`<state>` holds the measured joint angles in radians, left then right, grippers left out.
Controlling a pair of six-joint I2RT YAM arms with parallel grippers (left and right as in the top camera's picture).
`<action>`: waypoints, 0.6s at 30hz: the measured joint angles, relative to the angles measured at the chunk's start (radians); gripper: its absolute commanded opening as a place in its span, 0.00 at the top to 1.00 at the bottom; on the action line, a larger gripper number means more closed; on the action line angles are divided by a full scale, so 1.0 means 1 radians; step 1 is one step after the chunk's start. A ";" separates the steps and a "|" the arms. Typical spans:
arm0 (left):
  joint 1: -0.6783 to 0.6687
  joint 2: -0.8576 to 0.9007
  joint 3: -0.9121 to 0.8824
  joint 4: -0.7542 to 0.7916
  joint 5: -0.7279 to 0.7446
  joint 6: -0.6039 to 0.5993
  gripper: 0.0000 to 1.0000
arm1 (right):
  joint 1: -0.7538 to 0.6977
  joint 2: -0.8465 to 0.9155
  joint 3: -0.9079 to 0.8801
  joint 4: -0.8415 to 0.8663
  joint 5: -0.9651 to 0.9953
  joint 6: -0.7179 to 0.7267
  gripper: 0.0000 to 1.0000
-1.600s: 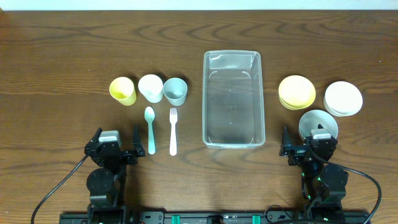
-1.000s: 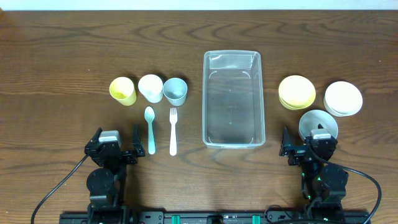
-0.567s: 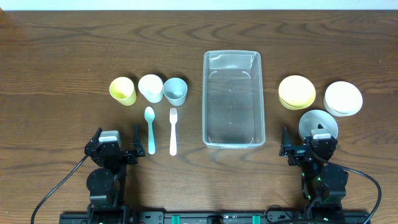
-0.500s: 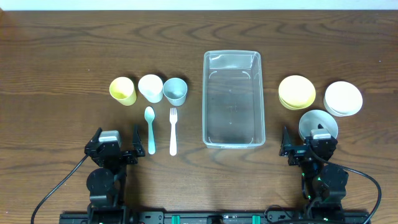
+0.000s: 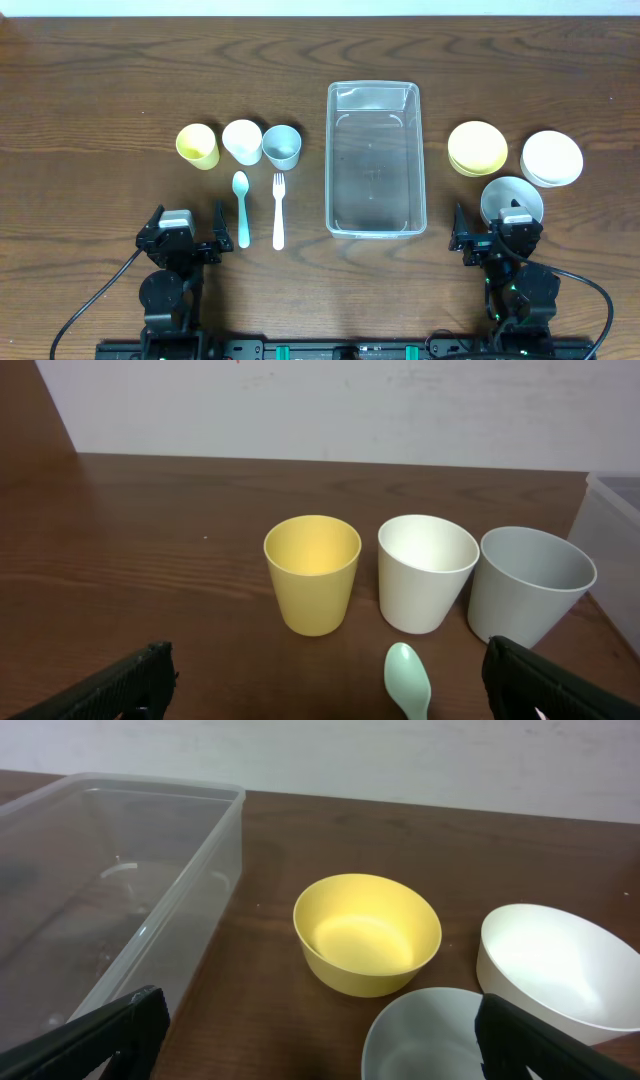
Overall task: Pack container
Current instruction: 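Move the right gripper toward the grey bowl on the right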
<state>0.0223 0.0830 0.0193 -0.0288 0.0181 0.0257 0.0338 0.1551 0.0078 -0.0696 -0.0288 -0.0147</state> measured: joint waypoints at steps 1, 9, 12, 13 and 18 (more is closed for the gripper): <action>0.000 0.000 0.000 0.000 0.000 0.000 0.02 | 0.000 0.000 0.000 0.000 0.000 0.000 0.01; 0.000 0.000 0.000 0.000 0.000 0.000 0.02 | 0.000 0.000 0.000 0.000 0.000 0.000 0.01; 0.000 0.000 0.000 0.000 0.000 0.000 0.02 | 0.000 0.000 0.000 0.000 0.000 0.008 0.01; 0.000 0.000 0.000 0.000 0.000 0.000 0.02 | 0.000 0.000 0.000 0.000 0.000 0.009 0.01; 0.000 0.000 0.000 0.000 0.000 0.000 0.02 | 0.000 0.000 0.000 0.043 -0.019 0.032 0.01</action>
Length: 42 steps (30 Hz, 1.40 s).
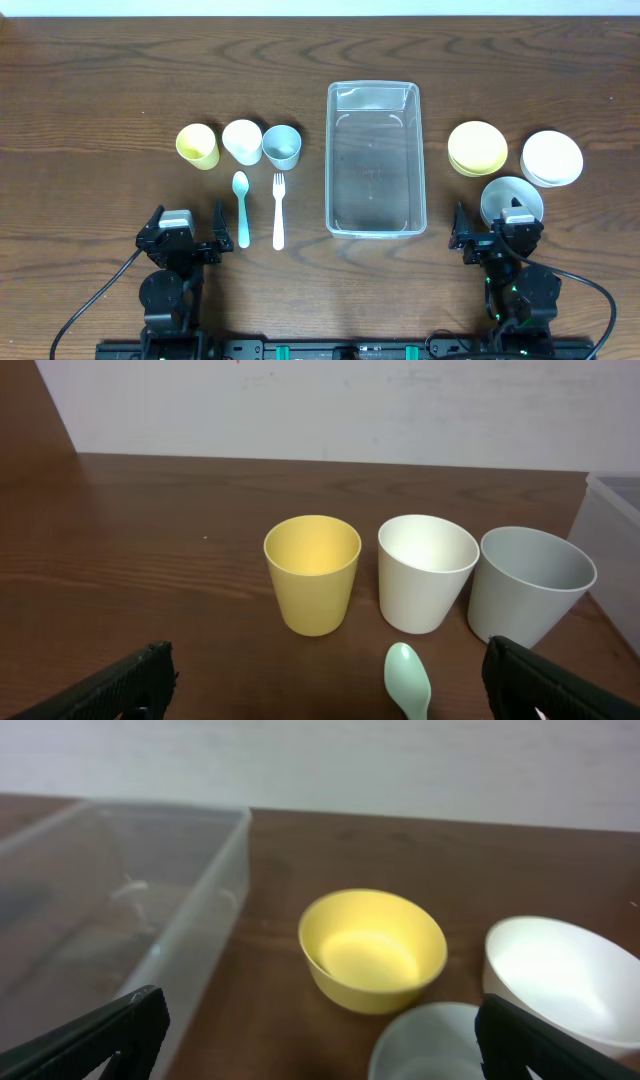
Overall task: Pack container
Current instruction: 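Move the right gripper toward the grey bowl on the right, then lower the right gripper and grasp the grey bowl's rim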
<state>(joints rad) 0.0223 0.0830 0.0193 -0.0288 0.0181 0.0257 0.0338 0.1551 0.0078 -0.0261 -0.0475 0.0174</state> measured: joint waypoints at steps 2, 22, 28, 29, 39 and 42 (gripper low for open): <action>0.000 0.000 0.000 0.000 0.000 0.000 0.02 | 0.000 0.000 0.000 0.007 -0.026 0.019 0.01; 0.000 0.000 0.002 -0.003 -0.003 0.000 0.02 | 0.000 0.440 0.763 -0.631 -0.131 0.068 0.01; 0.000 0.000 0.002 -0.003 -0.003 0.000 0.02 | -0.001 0.748 1.033 -0.791 -0.127 0.068 0.01; 0.000 0.000 0.002 -0.003 -0.003 0.000 0.02 | -0.002 0.779 1.055 -0.797 -0.131 0.068 0.01; 0.000 0.000 0.002 -0.003 -0.003 0.000 0.02 | -0.002 0.916 1.079 -0.861 -0.051 0.115 0.01; 0.000 0.000 0.002 -0.003 -0.003 0.000 0.02 | -0.009 0.935 1.080 -0.919 0.081 0.237 0.01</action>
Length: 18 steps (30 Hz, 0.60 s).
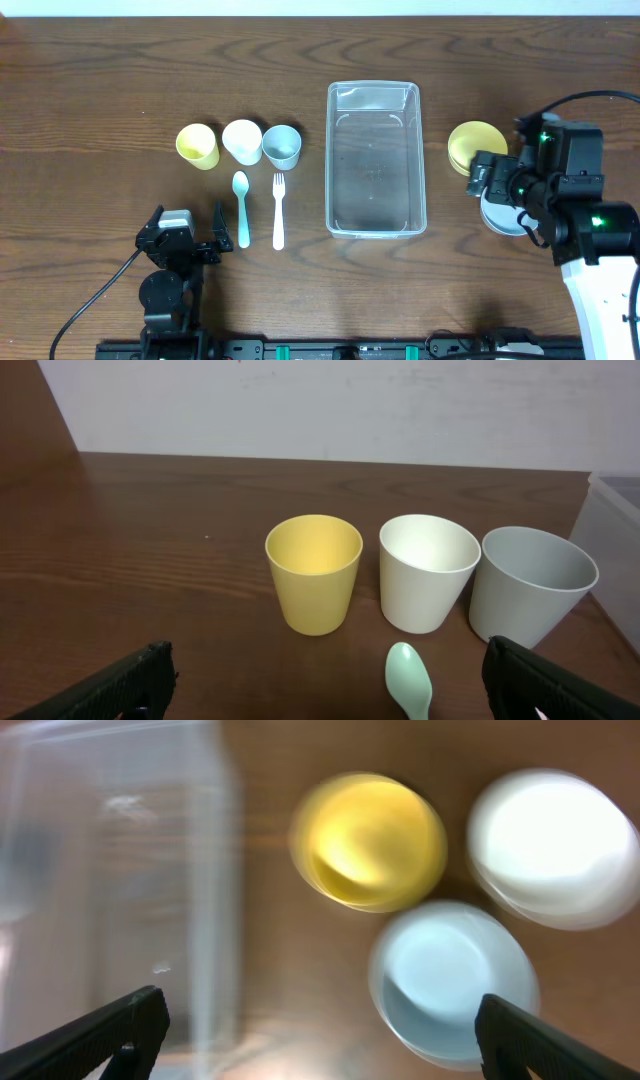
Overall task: Pack container
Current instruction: 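Lower the right gripper and grasp the grey bowl's rim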
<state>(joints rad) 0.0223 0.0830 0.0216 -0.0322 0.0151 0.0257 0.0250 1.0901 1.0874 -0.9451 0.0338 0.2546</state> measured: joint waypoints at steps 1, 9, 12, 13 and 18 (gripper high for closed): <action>0.000 0.000 0.000 0.000 0.000 0.000 0.02 | -0.007 0.008 0.000 -0.019 0.038 0.042 0.01; 0.000 0.000 0.000 0.000 0.000 0.000 0.02 | -0.108 0.135 0.003 -0.155 0.202 0.307 0.01; 0.000 0.000 0.000 0.000 0.000 0.000 0.02 | -0.121 0.174 -0.005 -0.165 0.234 0.346 0.01; 0.000 0.000 0.000 0.000 0.000 0.000 0.02 | -0.122 0.179 -0.015 -0.162 0.241 0.356 0.02; 0.000 0.000 0.000 0.000 0.000 0.000 0.02 | -0.133 0.180 -0.114 -0.114 0.254 0.396 0.14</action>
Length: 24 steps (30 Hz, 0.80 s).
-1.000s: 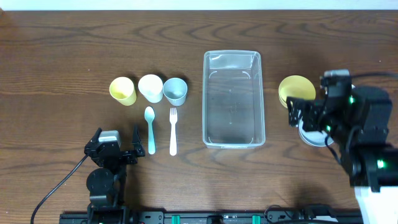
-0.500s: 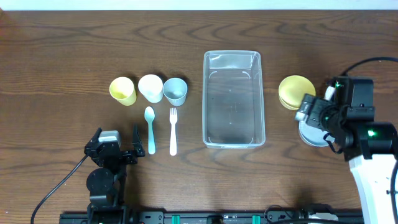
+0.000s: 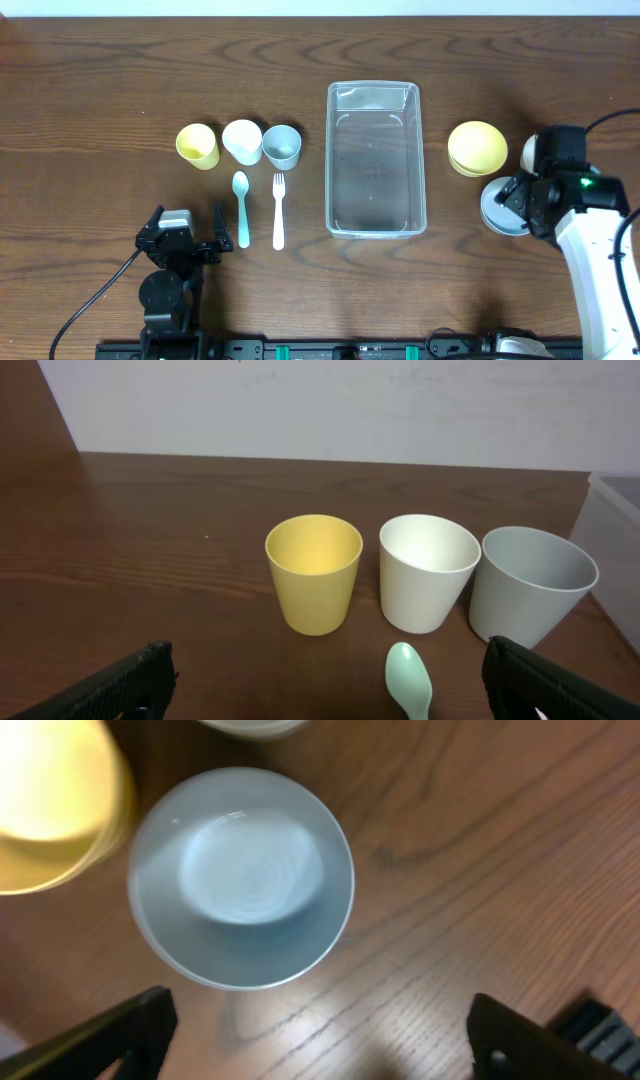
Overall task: Pack container
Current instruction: 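Lower the right gripper and grasp the grey bowl's rim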
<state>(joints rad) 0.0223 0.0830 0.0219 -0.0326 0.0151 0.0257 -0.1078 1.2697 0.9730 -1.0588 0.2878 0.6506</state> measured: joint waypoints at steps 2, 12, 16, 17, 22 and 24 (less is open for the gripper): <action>0.000 0.000 0.000 0.000 0.000 0.000 0.02 | -0.009 0.000 -0.063 0.053 -0.004 0.014 0.16; 0.000 0.000 0.000 0.000 0.000 0.000 0.02 | -0.024 0.000 -0.271 0.259 -0.031 0.041 0.23; 0.000 0.000 0.000 0.000 0.000 0.000 0.02 | -0.026 0.000 -0.322 0.350 -0.034 0.051 0.29; 0.000 0.000 0.000 0.000 0.000 0.000 0.02 | -0.026 0.000 -0.338 0.371 -0.036 0.055 0.31; 0.000 0.000 0.000 0.000 0.000 0.000 0.02 | -0.026 0.000 -0.381 0.404 -0.046 0.080 0.43; 0.000 0.000 0.000 0.000 0.000 0.000 0.02 | -0.026 0.000 -0.381 0.415 -0.048 0.083 0.50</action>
<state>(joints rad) 0.0223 0.0830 0.0219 -0.0326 0.0151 0.0257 -0.1333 1.2697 0.5919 -0.6437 0.2398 0.7338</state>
